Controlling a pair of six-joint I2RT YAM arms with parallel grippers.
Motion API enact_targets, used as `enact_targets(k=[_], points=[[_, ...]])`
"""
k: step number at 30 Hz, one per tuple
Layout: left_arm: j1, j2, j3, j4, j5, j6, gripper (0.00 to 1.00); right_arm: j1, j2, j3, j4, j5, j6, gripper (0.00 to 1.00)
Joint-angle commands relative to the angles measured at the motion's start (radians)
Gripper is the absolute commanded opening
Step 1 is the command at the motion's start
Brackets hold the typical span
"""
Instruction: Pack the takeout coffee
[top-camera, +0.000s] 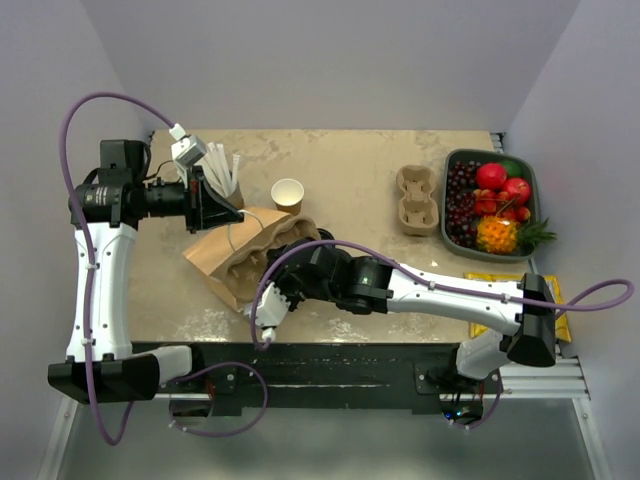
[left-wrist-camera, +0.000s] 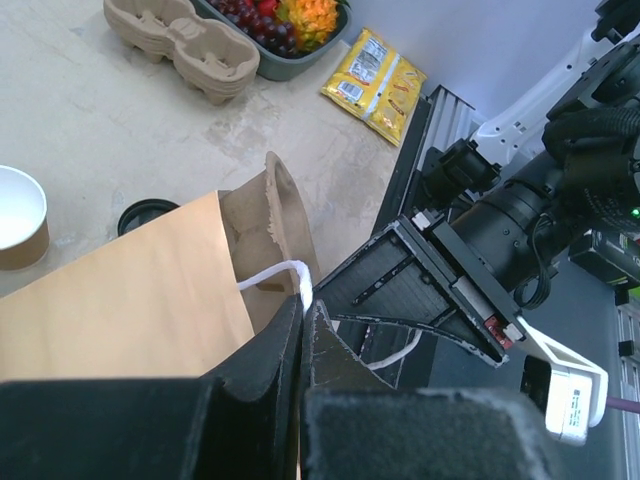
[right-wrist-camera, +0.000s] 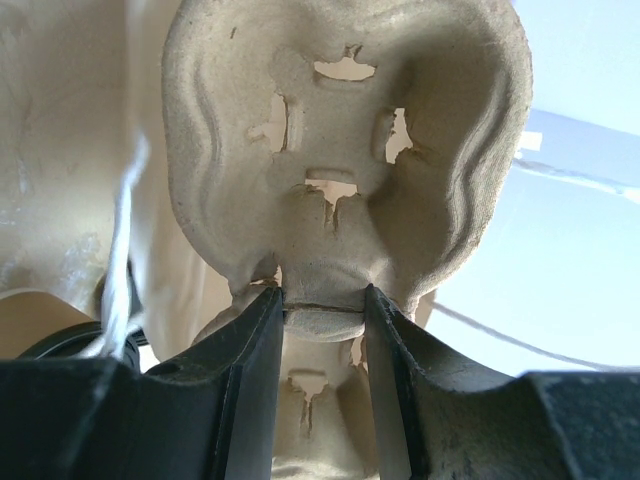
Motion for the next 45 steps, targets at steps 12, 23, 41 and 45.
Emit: enact_targets(k=[12,23,41,45], points=[[-0.008,0.006,0.020,0.006,0.016,0.012,0.00,-0.009,-0.031,-0.036,0.023,0.081,-0.013,0.00],[-0.010,0.004,0.014,0.012,0.031,-0.003,0.00,-0.008,0.053,0.013,0.029,0.167,-0.020,0.00],[-0.011,0.026,-0.009,0.022,0.004,0.010,0.00,-0.018,-0.005,-0.009,0.030,0.180,0.008,0.00],[-0.011,0.032,-0.009,0.019,-0.005,0.018,0.00,-0.024,-0.026,-0.006,0.028,0.171,0.010,0.00]])
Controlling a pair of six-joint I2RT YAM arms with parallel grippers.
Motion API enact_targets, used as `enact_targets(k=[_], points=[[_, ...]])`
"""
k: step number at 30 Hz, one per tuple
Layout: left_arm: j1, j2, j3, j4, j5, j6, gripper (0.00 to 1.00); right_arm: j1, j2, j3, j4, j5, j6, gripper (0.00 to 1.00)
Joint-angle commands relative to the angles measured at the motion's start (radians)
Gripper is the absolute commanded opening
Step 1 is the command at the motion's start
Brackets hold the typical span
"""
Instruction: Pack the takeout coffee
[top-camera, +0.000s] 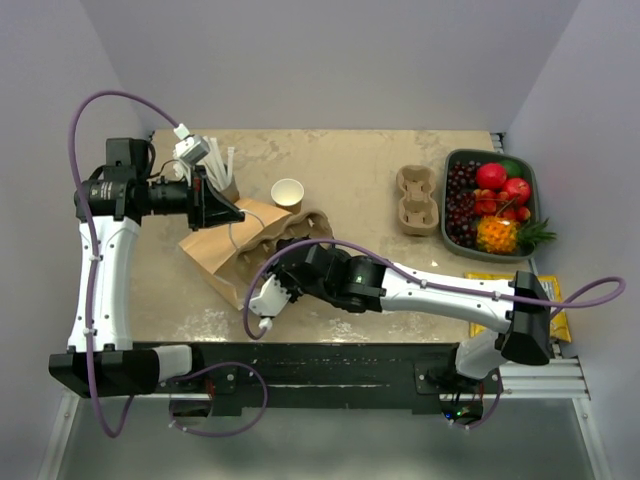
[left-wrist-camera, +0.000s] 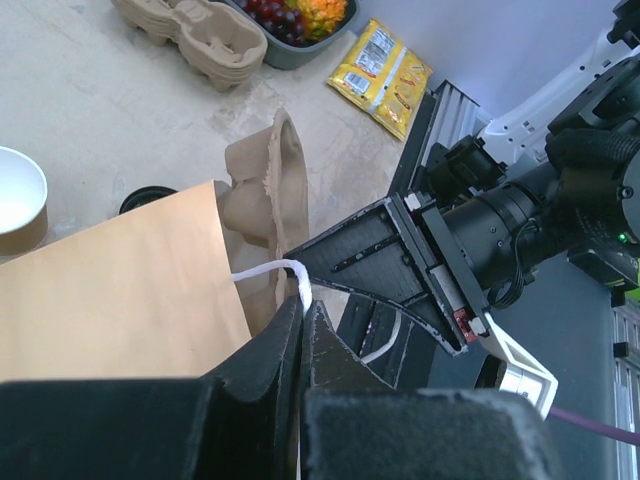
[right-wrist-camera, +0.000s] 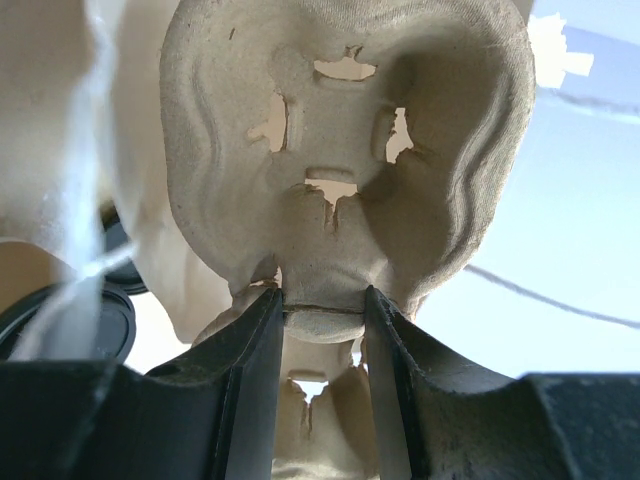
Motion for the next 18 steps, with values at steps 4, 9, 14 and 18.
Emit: enact_targets(k=[4,9,14,18], points=[[-0.007,0.007,0.006,0.028,0.032,-0.004,0.00,-0.012,-0.060,-0.009,0.031,0.017,-0.002,0.00],[-0.007,-0.002,0.011,0.094,0.055,-0.086,0.00,-0.008,-0.028,0.003,0.045,0.014,-0.008,0.00],[-0.007,-0.008,0.003,0.184,0.096,-0.234,0.00,-0.002,-0.013,0.000,0.078,0.021,-0.055,0.00],[-0.007,-0.008,-0.008,0.253,0.116,-0.310,0.00,0.011,0.002,-0.005,0.104,0.060,-0.112,0.00]])
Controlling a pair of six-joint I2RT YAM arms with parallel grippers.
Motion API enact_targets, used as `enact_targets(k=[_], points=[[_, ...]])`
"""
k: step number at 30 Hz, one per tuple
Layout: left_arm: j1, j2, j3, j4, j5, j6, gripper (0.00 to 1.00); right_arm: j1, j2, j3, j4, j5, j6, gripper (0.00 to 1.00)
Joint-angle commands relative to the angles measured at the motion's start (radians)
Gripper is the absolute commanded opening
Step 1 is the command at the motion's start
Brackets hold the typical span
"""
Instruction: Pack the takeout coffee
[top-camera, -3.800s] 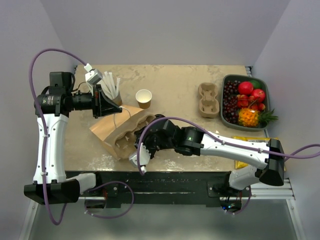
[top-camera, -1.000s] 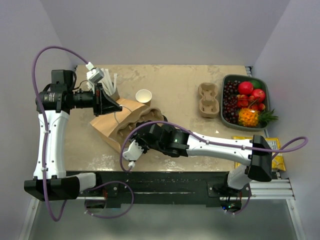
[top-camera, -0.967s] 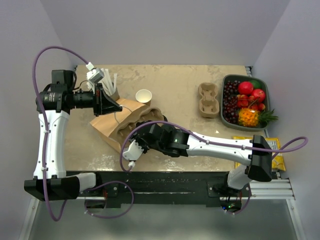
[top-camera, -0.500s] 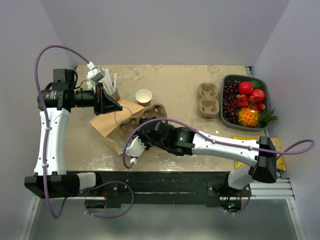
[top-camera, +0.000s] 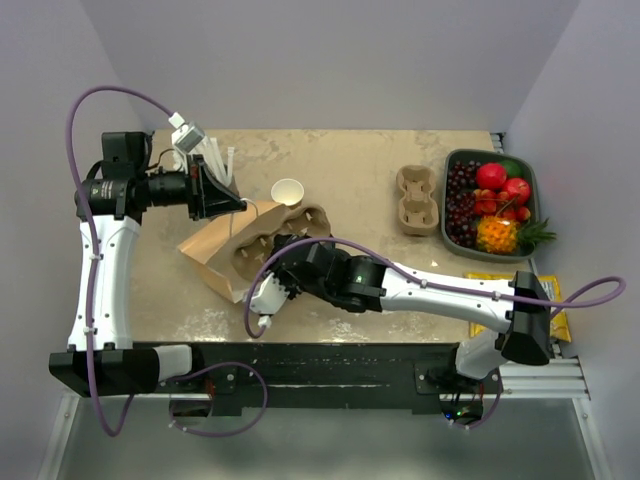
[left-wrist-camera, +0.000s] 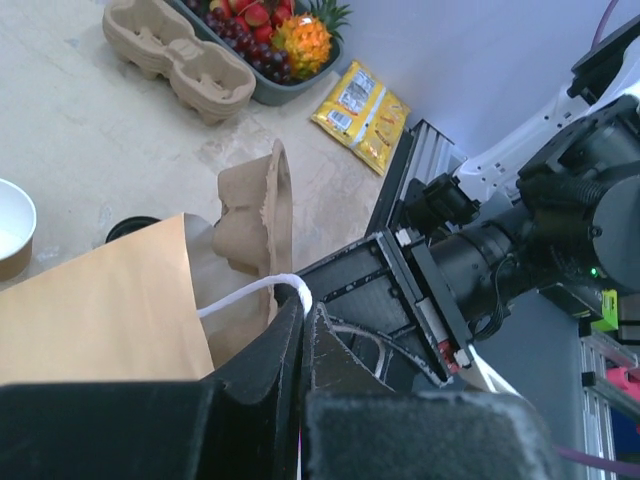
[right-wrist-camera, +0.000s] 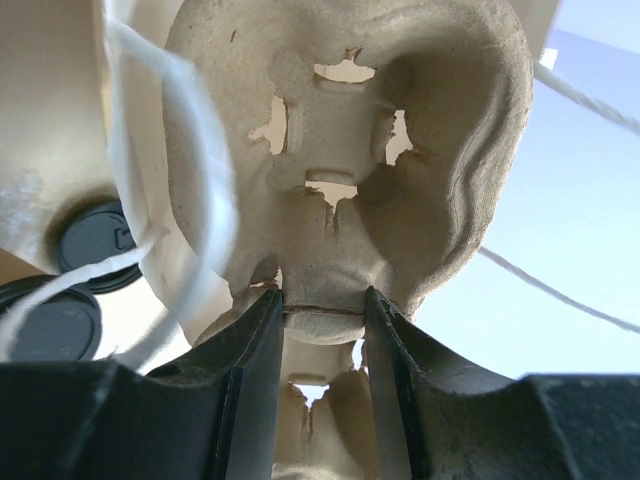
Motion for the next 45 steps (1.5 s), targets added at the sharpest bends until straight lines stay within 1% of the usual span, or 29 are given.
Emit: enact_targets(k=[1,9,13,14,15,16,17,18,20,21,26,27,31,35,38,40,45], points=[[-0.006,-0.015,-0.013,0.118,0.075,-0.146,0.00,0.020,0.023,0.001,0.073,0.057,-0.076,0.00],[-0.007,-0.021,-0.036,0.174,0.072,-0.199,0.00,0.048,0.049,0.034,0.088,0.045,-0.122,0.00],[-0.006,-0.024,-0.056,0.213,0.035,-0.222,0.00,0.062,0.055,0.044,0.074,0.039,-0.123,0.00],[-0.007,-0.028,-0.069,0.261,0.027,-0.232,0.00,0.066,0.057,0.045,0.076,0.042,-0.122,0.00],[-0.006,-0.054,-0.088,0.307,0.018,-0.301,0.00,0.069,0.055,0.051,0.079,0.044,-0.114,0.00],[-0.006,-0.074,-0.148,0.366,0.007,-0.346,0.00,0.071,0.058,0.056,0.082,0.047,-0.105,0.00],[-0.007,-0.121,-0.190,0.531,0.001,-0.405,0.00,0.074,0.063,0.065,0.080,0.041,-0.075,0.00],[-0.007,-0.146,-0.275,0.619,0.000,-0.542,0.00,0.074,0.068,0.095,0.047,0.035,-0.058,0.00],[-0.007,-0.185,-0.335,0.792,-0.003,-0.642,0.00,0.077,0.075,0.120,0.011,0.030,-0.027,0.00],[-0.009,-0.189,-0.363,0.812,-0.006,-0.686,0.00,0.082,0.083,0.129,-0.002,0.031,-0.021,0.00],[-0.011,-0.220,-0.377,0.845,-0.020,-0.693,0.00,0.103,0.088,0.136,-0.027,0.036,0.013,0.00],[-0.009,-0.226,-0.380,0.859,-0.022,-0.702,0.00,0.109,0.086,0.142,-0.060,0.018,0.021,0.00],[-0.011,-0.252,-0.386,0.951,-0.042,-0.766,0.00,0.117,0.078,0.159,-0.107,-0.008,0.074,0.00],[-0.011,-0.266,-0.411,1.056,-0.036,-0.873,0.00,0.118,0.074,0.180,-0.145,-0.030,0.140,0.00],[-0.011,-0.266,-0.422,1.057,-0.020,-0.900,0.00,0.118,0.066,0.169,-0.148,-0.050,0.143,0.00],[-0.011,-0.268,-0.426,1.100,-0.003,-0.915,0.00,0.118,0.063,0.163,-0.136,-0.051,0.145,0.00],[-0.011,-0.265,-0.438,1.106,0.041,-0.946,0.00,0.114,0.060,0.174,-0.142,-0.093,0.192,0.00]])
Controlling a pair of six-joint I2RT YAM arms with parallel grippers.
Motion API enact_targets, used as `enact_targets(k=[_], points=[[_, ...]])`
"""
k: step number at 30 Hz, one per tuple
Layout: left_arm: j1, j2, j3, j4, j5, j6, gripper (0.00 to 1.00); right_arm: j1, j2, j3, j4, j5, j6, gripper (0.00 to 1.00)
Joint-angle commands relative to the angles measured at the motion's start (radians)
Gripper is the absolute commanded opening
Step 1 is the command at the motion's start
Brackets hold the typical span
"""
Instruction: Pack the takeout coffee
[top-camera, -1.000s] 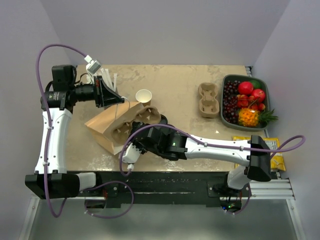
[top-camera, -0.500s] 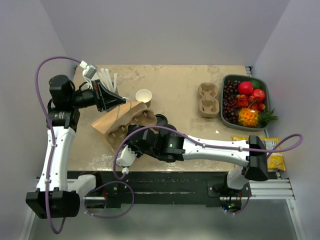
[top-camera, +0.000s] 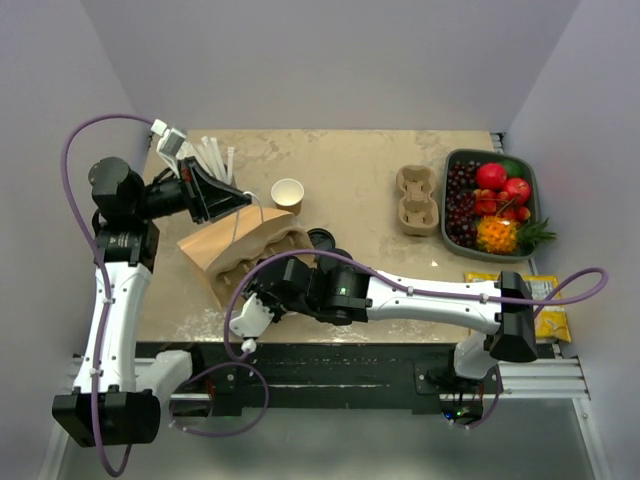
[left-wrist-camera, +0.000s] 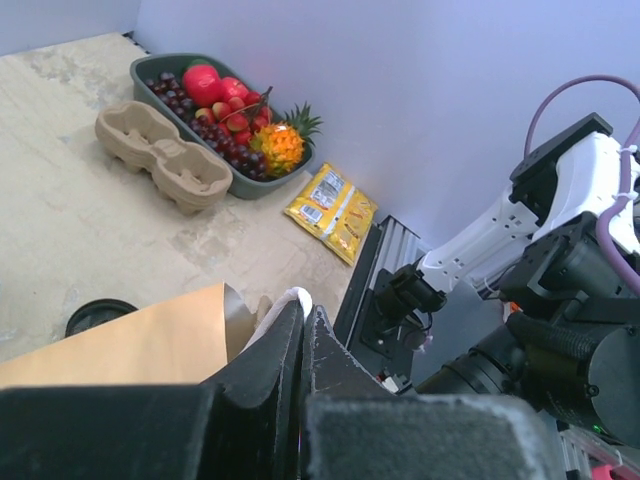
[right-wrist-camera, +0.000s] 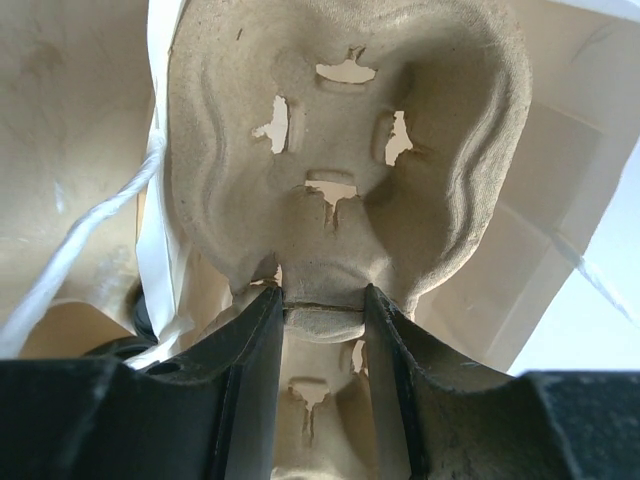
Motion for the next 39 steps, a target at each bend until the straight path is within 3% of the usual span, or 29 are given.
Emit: enact_targets(k=[1,9,16,22,27,39], points=[[-0.004,-0.007,-0.008,0.064,0.064,-0.070,0.00,0.001,-0.025,0.043,-0.012,-0.063,0.065,0.00],[-0.003,0.002,-0.008,0.061,0.110,-0.074,0.00,-0.013,-0.050,0.063,0.012,-0.160,0.045,0.00],[-0.004,0.012,0.017,-0.121,0.110,0.039,0.00,-0.024,0.002,0.101,0.018,-0.120,0.024,0.00],[-0.003,0.015,0.037,-0.180,0.099,0.104,0.00,-0.037,0.036,0.209,-0.031,-0.157,0.088,0.00],[-0.004,0.032,0.057,-0.232,0.102,0.144,0.00,-0.037,0.006,0.203,-0.026,-0.193,0.133,0.00],[-0.003,0.093,0.107,-0.208,0.111,0.128,0.00,-0.042,0.007,0.200,-0.058,-0.250,0.177,0.00]])
